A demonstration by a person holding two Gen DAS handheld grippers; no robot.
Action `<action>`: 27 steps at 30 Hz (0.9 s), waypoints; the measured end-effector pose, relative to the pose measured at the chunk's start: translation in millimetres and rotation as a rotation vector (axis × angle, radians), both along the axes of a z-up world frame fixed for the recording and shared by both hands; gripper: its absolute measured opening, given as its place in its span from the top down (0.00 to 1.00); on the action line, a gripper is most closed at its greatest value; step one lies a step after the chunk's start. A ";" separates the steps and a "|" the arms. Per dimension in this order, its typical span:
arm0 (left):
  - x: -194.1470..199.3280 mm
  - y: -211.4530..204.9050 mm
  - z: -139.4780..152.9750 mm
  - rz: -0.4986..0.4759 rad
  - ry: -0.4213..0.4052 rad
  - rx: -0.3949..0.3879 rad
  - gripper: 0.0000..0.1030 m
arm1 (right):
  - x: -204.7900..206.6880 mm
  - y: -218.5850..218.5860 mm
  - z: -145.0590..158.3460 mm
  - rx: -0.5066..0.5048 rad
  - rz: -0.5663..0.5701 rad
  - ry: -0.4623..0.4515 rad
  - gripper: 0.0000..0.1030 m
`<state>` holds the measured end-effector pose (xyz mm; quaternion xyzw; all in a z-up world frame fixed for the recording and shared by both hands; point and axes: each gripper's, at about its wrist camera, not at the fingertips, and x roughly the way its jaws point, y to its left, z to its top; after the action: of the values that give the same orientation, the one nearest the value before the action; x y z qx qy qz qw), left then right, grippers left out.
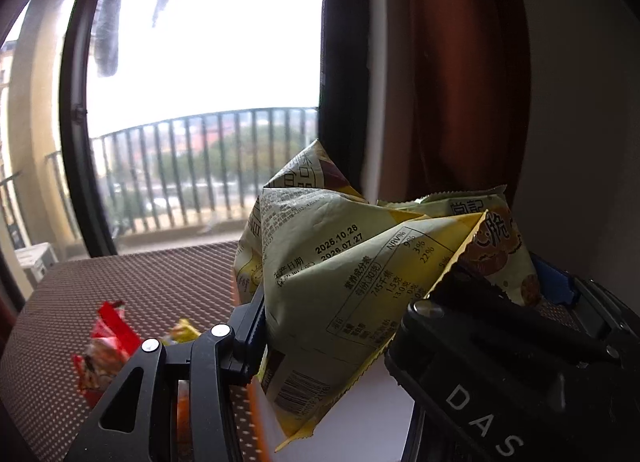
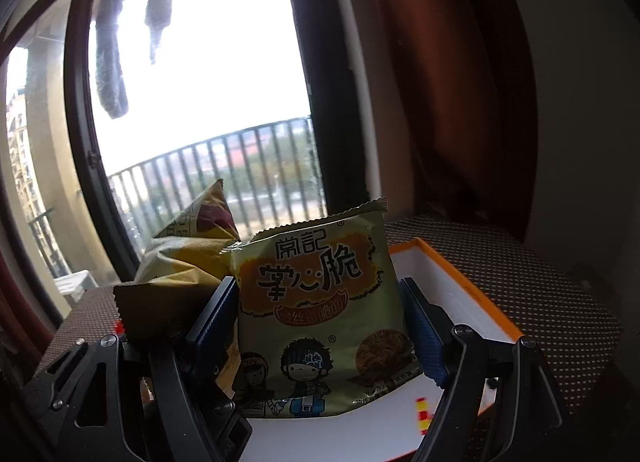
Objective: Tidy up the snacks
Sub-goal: 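Carry both held bags over the orange box, then open both tools to drop the bags into the box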
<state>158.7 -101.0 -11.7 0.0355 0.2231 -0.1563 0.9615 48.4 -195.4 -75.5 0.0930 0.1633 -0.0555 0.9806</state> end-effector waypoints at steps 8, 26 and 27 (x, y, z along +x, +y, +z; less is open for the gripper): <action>31.5 -10.4 -13.8 -0.083 0.076 0.013 0.52 | 14.7 -7.1 -4.8 0.015 -0.079 0.035 0.22; 138.6 -5.1 -40.3 -0.127 0.385 0.226 0.37 | 78.1 -31.3 -40.4 0.087 -0.104 0.194 0.22; 141.9 -3.5 -39.1 -0.127 0.377 0.255 0.36 | 79.9 -32.8 -40.0 0.087 -0.096 0.199 0.22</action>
<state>300.6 -104.5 -50.8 0.1407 0.4140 -0.1908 0.8789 128.3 -228.2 -115.5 0.1371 0.2576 -0.1040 0.9508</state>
